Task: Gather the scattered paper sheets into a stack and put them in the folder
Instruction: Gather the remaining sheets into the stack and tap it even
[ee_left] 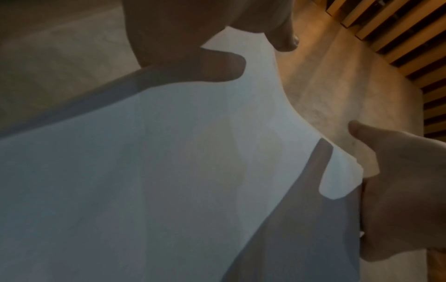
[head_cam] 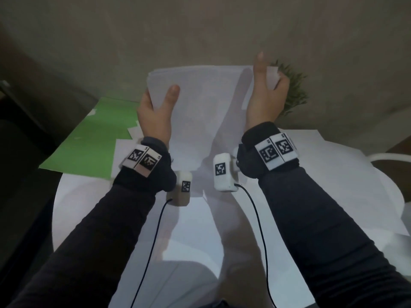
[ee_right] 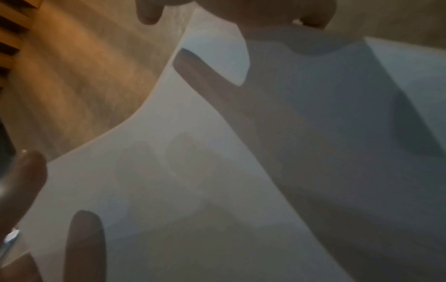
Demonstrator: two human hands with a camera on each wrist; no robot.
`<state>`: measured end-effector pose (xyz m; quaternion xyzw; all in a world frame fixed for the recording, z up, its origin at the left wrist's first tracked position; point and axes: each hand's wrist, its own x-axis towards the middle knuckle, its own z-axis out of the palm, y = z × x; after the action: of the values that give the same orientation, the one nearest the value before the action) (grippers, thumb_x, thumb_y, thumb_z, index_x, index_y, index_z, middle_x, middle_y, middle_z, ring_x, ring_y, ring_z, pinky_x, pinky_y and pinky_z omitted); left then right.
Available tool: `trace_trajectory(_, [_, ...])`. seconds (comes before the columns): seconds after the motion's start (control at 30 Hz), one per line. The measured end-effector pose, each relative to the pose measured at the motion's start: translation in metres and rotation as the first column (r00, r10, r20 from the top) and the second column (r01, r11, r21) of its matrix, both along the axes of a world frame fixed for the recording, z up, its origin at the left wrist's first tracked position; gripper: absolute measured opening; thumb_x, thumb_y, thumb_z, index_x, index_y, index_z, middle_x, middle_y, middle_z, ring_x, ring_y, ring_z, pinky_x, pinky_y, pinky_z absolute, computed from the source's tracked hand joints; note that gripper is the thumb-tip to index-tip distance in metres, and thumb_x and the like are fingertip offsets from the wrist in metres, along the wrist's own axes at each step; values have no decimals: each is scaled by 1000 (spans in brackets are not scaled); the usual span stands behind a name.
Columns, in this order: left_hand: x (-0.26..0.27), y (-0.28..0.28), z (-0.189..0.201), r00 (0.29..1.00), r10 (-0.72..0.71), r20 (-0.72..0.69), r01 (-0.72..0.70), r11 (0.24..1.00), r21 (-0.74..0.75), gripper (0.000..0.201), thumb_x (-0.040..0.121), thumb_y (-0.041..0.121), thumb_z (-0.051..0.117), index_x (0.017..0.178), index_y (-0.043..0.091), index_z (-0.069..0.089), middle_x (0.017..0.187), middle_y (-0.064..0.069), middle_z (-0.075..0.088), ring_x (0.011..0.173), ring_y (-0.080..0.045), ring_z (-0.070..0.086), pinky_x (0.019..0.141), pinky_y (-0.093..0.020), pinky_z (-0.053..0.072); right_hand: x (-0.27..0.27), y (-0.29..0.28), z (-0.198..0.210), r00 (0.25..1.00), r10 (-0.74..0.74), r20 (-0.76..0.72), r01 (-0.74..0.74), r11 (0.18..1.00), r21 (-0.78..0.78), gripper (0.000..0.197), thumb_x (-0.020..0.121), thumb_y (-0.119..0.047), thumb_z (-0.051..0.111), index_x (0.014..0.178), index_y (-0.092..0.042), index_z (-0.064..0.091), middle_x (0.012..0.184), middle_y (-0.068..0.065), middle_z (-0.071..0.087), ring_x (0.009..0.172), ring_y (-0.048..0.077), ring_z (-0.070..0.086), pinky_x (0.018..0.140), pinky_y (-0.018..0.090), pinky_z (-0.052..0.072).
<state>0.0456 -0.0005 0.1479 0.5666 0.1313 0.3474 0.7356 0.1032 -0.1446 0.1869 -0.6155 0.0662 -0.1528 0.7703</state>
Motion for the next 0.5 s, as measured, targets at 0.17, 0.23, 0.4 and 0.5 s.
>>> trace_trajectory(0.17, [0,3,-2,1000,16,-6,-16,1000,0,54,73,40,69,113,4,61,97,2,68,88,-6,65,87,-27,52,3,-5,-4,997,-56,-45,59,996,62,22,83,-27,66,98,-18,52,80,-11,56,70,6,56,64,21,45])
trace_trajectory(0.23, [0,5,-3,1000,20,-10,-20,1000,0,56,71,46,69,111,6,62,103,-4,69,98,-15,67,90,-33,51,3,-6,-5,998,-57,-32,60,995,78,20,85,-26,63,99,-18,51,82,-10,56,73,6,55,66,22,45])
trace_trajectory(0.4, [0,8,-10,998,-10,-68,13,999,36,33,69,42,70,92,21,59,97,6,66,95,-7,67,86,-27,52,5,-10,-9,998,0,-63,2,1000,30,17,84,-33,64,91,-21,55,89,-2,61,86,20,62,83,37,51])
trace_trajectory(0.5, [-5,15,-28,979,-144,-146,157,984,79,38,60,33,79,92,21,61,89,12,65,77,2,65,69,-14,50,11,-15,-10,997,22,-80,-21,1000,12,16,85,-34,61,92,-20,58,91,-1,61,89,22,61,84,38,50])
